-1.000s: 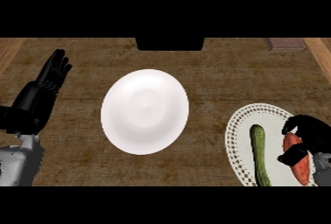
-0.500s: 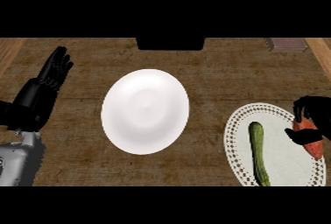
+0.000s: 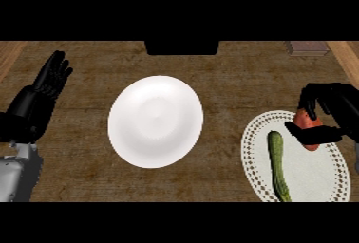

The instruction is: Pick the sweet potato from the placemat and place it in the plate

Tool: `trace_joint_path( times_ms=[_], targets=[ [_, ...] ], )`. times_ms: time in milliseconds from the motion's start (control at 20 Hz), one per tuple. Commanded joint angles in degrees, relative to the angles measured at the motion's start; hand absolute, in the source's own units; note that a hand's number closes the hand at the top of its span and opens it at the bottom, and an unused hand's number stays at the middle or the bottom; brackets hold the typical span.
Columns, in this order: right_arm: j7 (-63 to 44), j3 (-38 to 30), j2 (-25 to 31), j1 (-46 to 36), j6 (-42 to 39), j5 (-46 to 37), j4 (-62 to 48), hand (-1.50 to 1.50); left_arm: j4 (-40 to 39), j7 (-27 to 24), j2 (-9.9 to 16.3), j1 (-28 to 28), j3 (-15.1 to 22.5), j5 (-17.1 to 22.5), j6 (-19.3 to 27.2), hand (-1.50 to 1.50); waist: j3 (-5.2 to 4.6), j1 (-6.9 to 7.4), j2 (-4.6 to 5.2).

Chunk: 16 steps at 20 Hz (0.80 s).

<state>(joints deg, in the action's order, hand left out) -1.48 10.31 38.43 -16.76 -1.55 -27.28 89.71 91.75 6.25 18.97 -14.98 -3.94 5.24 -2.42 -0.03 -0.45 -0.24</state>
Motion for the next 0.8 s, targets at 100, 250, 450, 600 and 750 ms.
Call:
trace_joint_path(
  times_ms=[100,250,450,600,750],
  targets=[
    [-2.50,0.33,-5.96,-2.91,-3.76,5.94,9.11,1.50,0.22,0.37,-1.73,-0.49,0.95,-1.43,1.07,0.00,0.01,0.36,0.17],
    [-10.25,5.22,-9.90,-4.32,-5.24,4.35,16.78,1.50,-3.00,-1.91,-1.74,-0.74,0.04,-0.33,-0.71,0.00,-0.04,0.21,0.18],
    [-10.65,5.04,-14.74,-11.58,-6.96,1.84,9.22,1.50,-0.14,0.77,-0.74,-2.21,-0.75,-0.93,-1.27,0.00,0.02,0.85,0.27],
    [-20.02,9.66,-21.27,-16.58,-7.16,-0.16,10.30,1.50,2.25,0.56,0.12,0.82,-1.98,0.93,-2.79,0.00,-0.01,1.34,0.18],
    [-21.96,10.34,-26.06,-19.11,-8.44,0.03,8.67,1.50,0.71,3.46,-1.79,-2.80,-0.03,-1.19,-0.97,0.00,0.01,0.86,0.22]
  ],
)
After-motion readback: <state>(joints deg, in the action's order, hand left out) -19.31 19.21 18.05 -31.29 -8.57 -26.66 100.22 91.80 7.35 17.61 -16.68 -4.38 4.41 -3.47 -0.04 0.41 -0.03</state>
